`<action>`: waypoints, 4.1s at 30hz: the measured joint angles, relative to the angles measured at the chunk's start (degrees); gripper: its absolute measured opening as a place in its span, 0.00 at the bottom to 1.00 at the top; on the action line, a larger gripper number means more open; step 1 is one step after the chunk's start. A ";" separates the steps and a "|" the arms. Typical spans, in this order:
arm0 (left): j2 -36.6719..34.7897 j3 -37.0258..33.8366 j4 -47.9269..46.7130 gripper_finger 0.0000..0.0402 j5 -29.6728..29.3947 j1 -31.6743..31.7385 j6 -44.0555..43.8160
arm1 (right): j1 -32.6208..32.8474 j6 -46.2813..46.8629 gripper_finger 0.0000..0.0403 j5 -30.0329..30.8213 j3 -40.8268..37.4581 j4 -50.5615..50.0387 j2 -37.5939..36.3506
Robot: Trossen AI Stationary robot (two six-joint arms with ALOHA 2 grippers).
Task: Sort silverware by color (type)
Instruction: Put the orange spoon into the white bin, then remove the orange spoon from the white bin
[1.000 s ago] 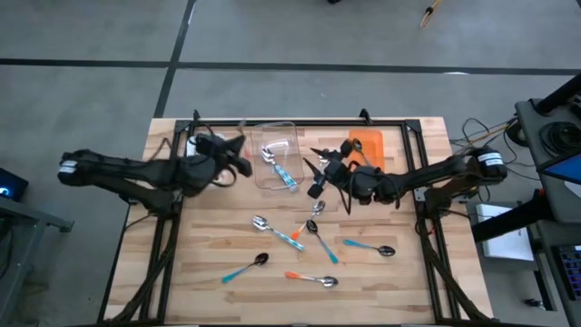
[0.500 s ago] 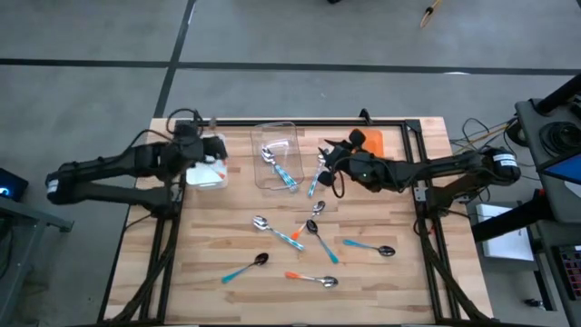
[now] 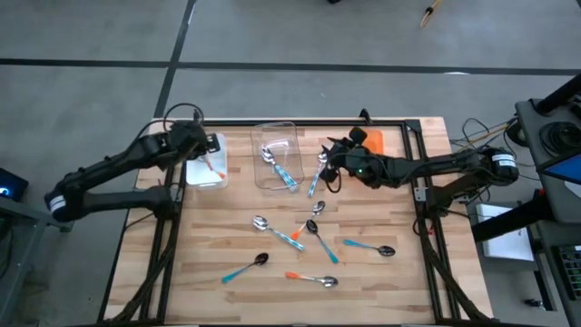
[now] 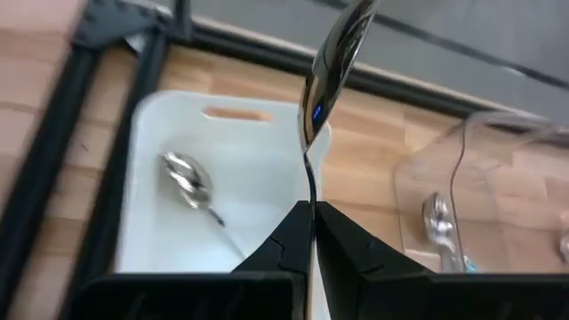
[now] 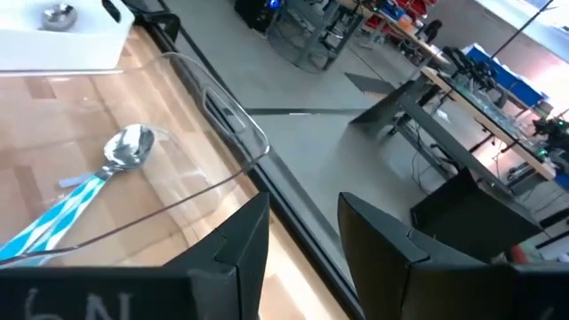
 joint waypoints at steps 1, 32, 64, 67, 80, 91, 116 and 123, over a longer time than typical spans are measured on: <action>0.68 -0.48 1.10 0.00 0.71 0.40 0.03 | -0.25 -0.11 0.32 0.00 0.00 -0.04 0.00; 9.95 -6.25 6.31 0.00 2.97 4.28 -10.62 | -0.97 -0.14 0.32 0.00 0.00 -0.58 -0.01; 9.93 -14.99 16.23 0.00 4.26 4.19 -15.05 | -0.97 -0.32 0.32 0.00 0.00 -0.04 0.00; 9.93 -14.99 16.21 0.00 4.28 4.19 -15.29 | -0.97 -0.33 0.32 0.00 0.00 -0.05 -0.01; 9.93 -15.25 15.31 0.00 6.05 4.19 -18.26 | -0.98 -0.70 0.32 0.00 0.00 -0.11 -0.02; 9.93 -15.25 15.09 0.12 7.29 4.21 -18.43 | -0.97 -0.72 0.32 0.00 0.00 -0.17 -0.02; 7.66 -0.41 10.39 0.15 8.63 -2.04 38.40 | -0.97 4.75 0.32 -0.14 0.00 -0.95 -0.02; 7.75 -0.05 7.43 0.15 7.77 -2.00 43.19 | -0.81 13.91 0.32 -3.08 -0.02 -6.31 -0.02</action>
